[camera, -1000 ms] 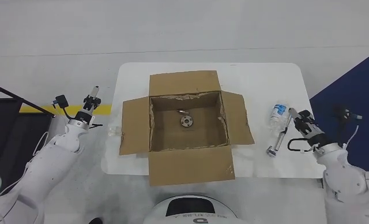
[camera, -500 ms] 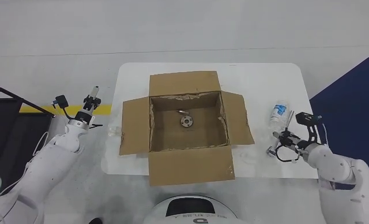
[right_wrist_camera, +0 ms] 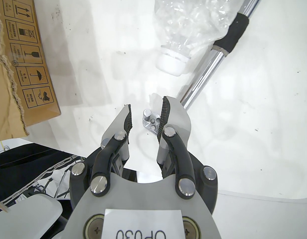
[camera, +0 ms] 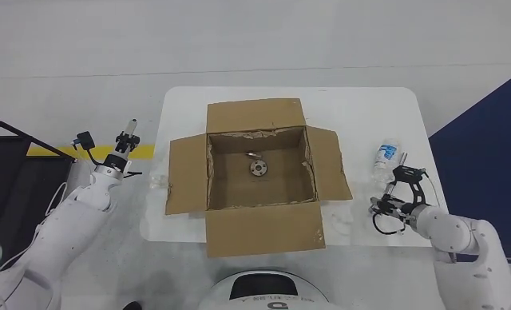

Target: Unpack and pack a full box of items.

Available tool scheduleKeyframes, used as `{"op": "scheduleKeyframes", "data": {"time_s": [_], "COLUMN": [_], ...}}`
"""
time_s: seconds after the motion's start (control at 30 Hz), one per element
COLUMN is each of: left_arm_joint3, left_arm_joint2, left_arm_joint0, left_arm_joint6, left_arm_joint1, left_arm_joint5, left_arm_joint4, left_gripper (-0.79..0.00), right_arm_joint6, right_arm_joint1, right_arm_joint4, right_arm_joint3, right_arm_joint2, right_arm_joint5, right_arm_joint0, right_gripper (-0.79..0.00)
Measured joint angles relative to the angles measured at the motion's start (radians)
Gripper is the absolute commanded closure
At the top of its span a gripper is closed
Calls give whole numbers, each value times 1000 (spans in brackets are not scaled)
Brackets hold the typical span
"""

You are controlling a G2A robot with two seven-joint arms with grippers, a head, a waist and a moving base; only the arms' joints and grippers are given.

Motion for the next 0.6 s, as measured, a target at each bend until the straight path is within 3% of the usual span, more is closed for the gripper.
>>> {"op": "scheduleKeyframes", "data": {"time_s": [0.3,0.43,0.5,0.6], "left_arm_joint3": [0,0,0,0], "left_arm_joint2": [0,0,0,0], "left_arm_joint0": [0,0,0,0], "left_arm_joint6": [0,0,0,0], "left_arm_joint1": [0,0,0,0], "left_arm_joint5": [0,0,0,0], "left_arm_joint4": [0,0,0,0], "left_gripper": [-785,-785,-785,-785], "right_arm_joint6": [-19,-21,-20,-16], "right_arm_joint1": [2,3,4,6], "right_arm_joint4": [-27,-30,-31,-31], "right_arm_joint3": [18,9,4,-8], "right_arm_joint2": [-31,-33,-33,-30], "right_arm_joint5": [52,65,70,70], "right_arm_joint0": [11,4,-1,-8], "right_gripper": [-222,-111,0,0]}}
